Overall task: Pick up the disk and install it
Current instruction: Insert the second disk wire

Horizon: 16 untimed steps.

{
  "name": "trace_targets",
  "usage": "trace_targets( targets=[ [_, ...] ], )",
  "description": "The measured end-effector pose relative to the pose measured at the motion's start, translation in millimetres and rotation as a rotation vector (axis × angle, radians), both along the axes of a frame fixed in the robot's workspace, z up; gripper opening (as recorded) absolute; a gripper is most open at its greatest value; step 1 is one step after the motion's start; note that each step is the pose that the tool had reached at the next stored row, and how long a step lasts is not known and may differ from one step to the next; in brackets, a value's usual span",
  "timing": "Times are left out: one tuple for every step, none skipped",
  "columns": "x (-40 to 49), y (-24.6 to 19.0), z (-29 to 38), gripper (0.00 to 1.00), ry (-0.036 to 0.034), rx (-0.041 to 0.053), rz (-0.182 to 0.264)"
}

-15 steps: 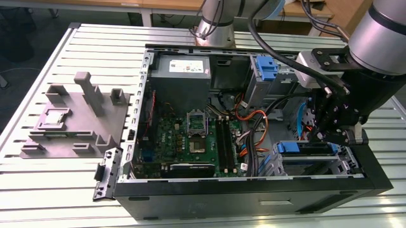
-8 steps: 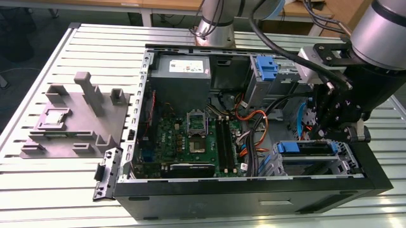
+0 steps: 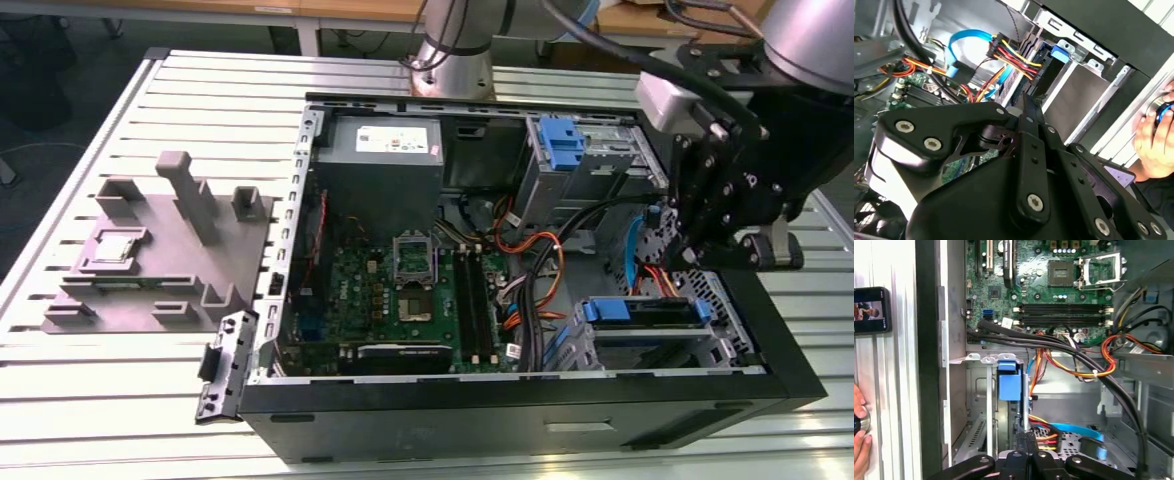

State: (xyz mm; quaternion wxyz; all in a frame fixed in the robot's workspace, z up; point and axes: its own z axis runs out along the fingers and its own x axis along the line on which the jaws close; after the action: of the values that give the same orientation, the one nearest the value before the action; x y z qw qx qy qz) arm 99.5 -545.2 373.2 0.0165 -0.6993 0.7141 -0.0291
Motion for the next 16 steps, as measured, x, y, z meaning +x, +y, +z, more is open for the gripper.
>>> trace_targets(
  targets=[
    [0.0,2.5,0.5,0.1,0.0,-0.0004,0.0],
    [0.0,6.0,0.6,0.1,0.0,-0.0005,0.0],
    [0.0,10.3,0.6,0.1,0.0,-0.0005,0.0],
    [0.1,14.2,0.5,0.1,0.0,-0.0004,0.0],
    [0.1,17.2,0.5,0.1,0.0,-0.0003,0.0],
    [0.1,19.4,1.1,0.1,0.0,-0.0009,0.0],
    [0.1,21.6,1.7,0.1,0.0,-0.0014,0.0],
    [0.1,23.6,2.7,0.1,0.0,-0.0018,0.0],
    [0.1,25.4,4.3,0.1,0.0,-0.002,0.0],
    [0.0,27.2,5.9,0.1,0.0,-0.0028,0.0],
    [0.1,29.1,7.6,0.1,0.0001,-0.0036,0.0],
    [0.0,31.1,9.2,0.1,0.0,-0.0039,0.0],
    [0.0,33.5,10.3,0.1,0.0,-0.004,0.0],
    [0.0,36.2,10.9,0.1,0.0,-0.0044,0.0],
    [0.0,39.1,11.6,0.1,0.0,-0.0047,0.0],
    [0.1,41.6,12.0,0.1,0.0,-0.0048,0.0]
  ],
)
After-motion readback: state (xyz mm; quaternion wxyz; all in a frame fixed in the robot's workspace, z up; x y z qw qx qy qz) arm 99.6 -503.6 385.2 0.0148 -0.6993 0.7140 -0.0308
